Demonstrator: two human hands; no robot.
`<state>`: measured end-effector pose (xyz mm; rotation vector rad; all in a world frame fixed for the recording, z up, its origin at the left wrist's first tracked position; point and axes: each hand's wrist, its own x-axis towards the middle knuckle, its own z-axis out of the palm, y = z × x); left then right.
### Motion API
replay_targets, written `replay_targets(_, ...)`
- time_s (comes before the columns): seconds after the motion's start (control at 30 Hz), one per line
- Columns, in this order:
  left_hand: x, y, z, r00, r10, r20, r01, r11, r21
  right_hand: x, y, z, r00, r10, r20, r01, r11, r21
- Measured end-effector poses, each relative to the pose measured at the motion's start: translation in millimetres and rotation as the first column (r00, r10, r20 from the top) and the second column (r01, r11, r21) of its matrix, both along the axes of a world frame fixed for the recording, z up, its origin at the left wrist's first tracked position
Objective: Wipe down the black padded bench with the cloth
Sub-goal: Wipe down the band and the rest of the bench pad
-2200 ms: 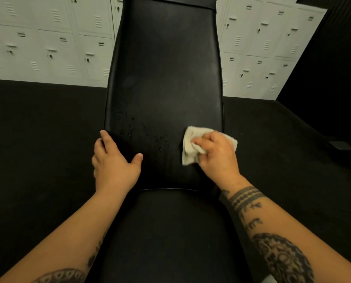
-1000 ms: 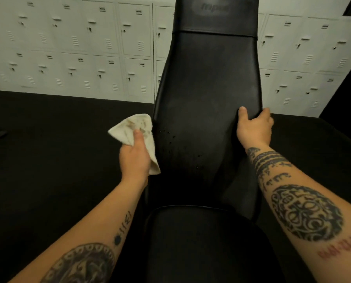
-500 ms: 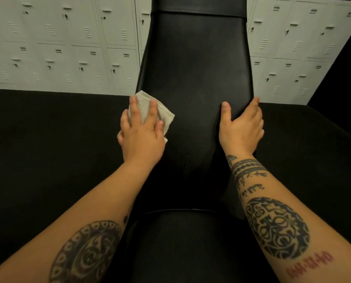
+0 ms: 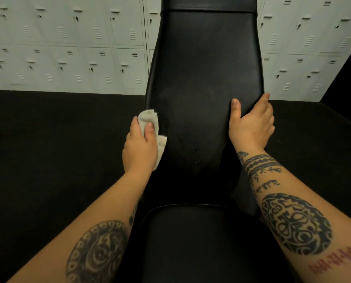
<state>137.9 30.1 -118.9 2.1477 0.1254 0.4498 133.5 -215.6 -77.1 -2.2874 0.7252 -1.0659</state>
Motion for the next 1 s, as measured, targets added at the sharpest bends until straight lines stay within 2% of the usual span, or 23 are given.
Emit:
replay_targets(0.1,-16.9,9.3,-26.2,1.0,-0.024,-0.003,0.024,1.0,0.009,-0.5,1.0,-0.1,1.0,-0.003,-0.006,0.003,1.0,-0.001)
replay_targets(0.27,-37.8,24.9,-54.6,0.99,-0.073,-0.121,0.074,0.997,-0.001,-0.1,2.0,-1.3,1.0,-0.015,-0.002,0.015,1.0,-0.009)
replay_targets(0.43,-54.8,36.8,-71.1,0.977,-0.179,-0.116,0.173,0.983,-0.058,0.1,0.6,-1.0,1.0,-0.004,-0.006,0.004,1.0,0.003)
replay_targets(0.57,-77.4,36.2,-89.0,0.976,-0.197,-0.091,0.187,0.976,-0.109,-1.3,0.3,-0.9,1.0,0.006,-0.011,-0.006,1.0,0.008)
replay_targets(0.7,-98.2,35.6,-98.6,0.958,-0.254,-0.133,0.234,0.961,-0.149,-2.6,-0.4,0.0,1.0,0.022,-0.009,-0.022,1.0,0.014)
replay_targets(0.87,-67.9,39.8,-80.0,0.959,-0.281,-0.033,0.282,0.959,0.033,-2.3,-2.7,-1.9,1.0,0.023,0.005,-0.023,1.0,0.007)
replay_targets(1.0,-20.5,34.0,-42.8,0.955,-0.287,0.076,0.279,0.955,0.098,-0.8,-2.5,-3.6,1.0,0.015,0.016,-0.015,1.0,0.0)
